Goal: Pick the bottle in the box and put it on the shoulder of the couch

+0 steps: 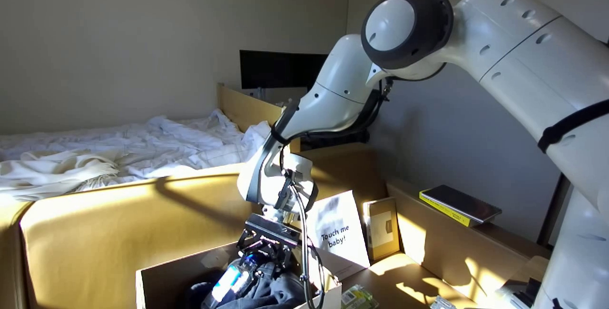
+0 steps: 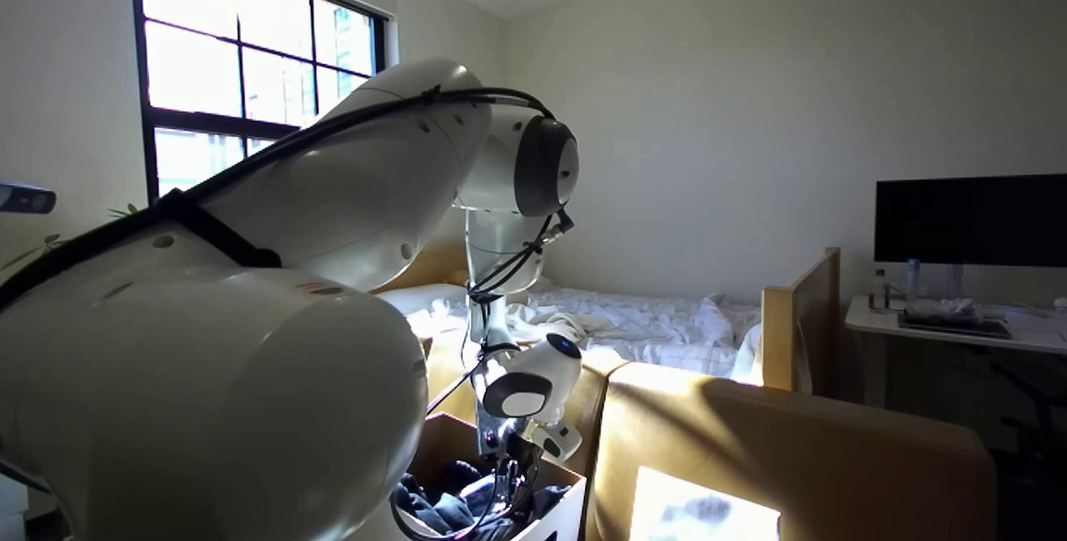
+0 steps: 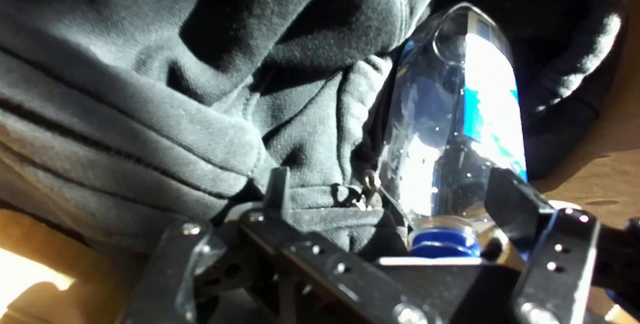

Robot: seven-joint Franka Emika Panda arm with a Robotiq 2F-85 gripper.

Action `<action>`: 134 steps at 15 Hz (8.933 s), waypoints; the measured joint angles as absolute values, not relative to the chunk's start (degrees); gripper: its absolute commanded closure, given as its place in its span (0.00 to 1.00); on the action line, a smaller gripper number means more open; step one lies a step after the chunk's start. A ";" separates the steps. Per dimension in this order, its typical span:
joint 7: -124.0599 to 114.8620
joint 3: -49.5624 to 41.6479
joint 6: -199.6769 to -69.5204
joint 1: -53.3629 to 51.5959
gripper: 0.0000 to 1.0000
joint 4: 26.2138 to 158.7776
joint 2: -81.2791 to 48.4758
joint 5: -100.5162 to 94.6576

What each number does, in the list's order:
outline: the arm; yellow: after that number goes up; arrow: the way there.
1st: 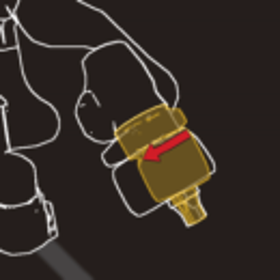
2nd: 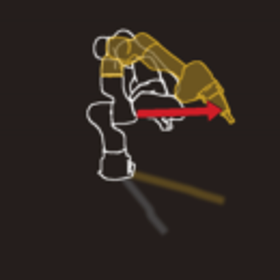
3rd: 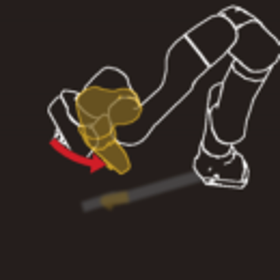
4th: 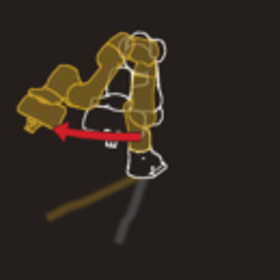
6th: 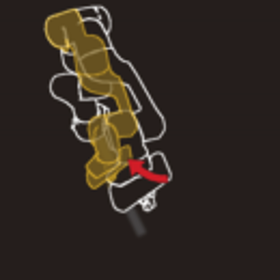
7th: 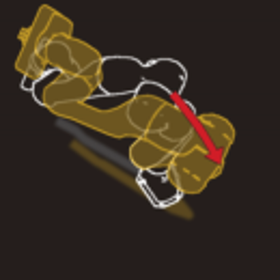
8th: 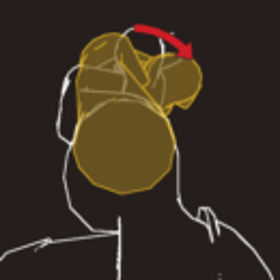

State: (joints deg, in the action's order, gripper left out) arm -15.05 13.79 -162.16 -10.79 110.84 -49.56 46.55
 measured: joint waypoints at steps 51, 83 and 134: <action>-18.02 8.35 -127.97 -13.10 0.00 110.58 -42.28 27.42; -27.39 4.44 -144.28 -19.45 0.00 104.79 -43.12 19.74; -11.23 22.12 -144.47 -0.92 0.26 95.32 -58.06 31.94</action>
State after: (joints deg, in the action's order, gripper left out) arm -11.23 22.12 -144.47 -0.92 95.32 -58.06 31.94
